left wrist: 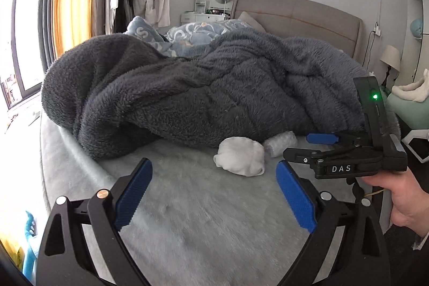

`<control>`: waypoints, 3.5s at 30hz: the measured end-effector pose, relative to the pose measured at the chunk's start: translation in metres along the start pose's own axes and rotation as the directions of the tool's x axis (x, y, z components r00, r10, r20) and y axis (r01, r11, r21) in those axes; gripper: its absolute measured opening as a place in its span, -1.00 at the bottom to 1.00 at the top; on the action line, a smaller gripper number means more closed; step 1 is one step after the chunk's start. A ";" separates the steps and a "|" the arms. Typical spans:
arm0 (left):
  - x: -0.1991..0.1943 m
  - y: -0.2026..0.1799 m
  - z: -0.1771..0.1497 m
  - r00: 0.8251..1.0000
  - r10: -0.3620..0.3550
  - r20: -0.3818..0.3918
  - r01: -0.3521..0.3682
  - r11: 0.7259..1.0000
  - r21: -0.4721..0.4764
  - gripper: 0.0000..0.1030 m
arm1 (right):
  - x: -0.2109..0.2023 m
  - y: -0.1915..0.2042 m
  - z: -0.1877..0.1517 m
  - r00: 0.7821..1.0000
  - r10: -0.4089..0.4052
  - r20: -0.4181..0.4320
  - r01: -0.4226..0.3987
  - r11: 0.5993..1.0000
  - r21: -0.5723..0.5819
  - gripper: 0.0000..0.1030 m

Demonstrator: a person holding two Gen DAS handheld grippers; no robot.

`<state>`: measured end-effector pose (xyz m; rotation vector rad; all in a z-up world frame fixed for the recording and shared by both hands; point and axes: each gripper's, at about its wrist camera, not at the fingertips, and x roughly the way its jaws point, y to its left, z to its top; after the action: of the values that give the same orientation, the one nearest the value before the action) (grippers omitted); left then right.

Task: Collect trash
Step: 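Close the right tool on the second clear bubble-wrap roll, then close the left tool on the white sock ball while the right tool holds the bubble wrap, then carry the sock ball and bubble wrap off the bed to the teal bin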

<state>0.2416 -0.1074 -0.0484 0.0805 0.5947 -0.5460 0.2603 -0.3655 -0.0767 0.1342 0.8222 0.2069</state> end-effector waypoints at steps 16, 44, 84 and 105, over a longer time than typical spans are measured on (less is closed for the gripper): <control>0.046 -0.001 0.001 0.998 -0.044 -0.055 0.045 0.999 0.012 0.84 | 0.049 -0.010 0.015 0.996 -0.046 -0.077 0.045 0.999 -0.010 0.55; 0.118 -0.040 -0.001 0.978 -0.070 -0.194 0.098 0.986 0.136 0.86 | 0.003 -0.033 0.019 0.987 0.155 0.037 -0.155 0.988 0.022 0.21; 0.028 -0.028 -0.018 0.994 0.068 -0.085 -0.076 0.993 -0.093 0.29 | -0.090 0.009 -0.002 0.972 0.222 0.072 -0.222 0.975 0.003 0.21; -0.067 0.003 -0.055 0.973 0.230 -0.026 -0.230 0.955 -0.189 0.29 | -0.136 0.071 -0.045 0.968 0.244 0.066 -0.240 0.969 -0.064 0.21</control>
<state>0.1682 -0.0610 -0.0575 -0.0311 0.6293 -0.2607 0.1282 -0.3264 0.0037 0.1895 0.7248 0.4521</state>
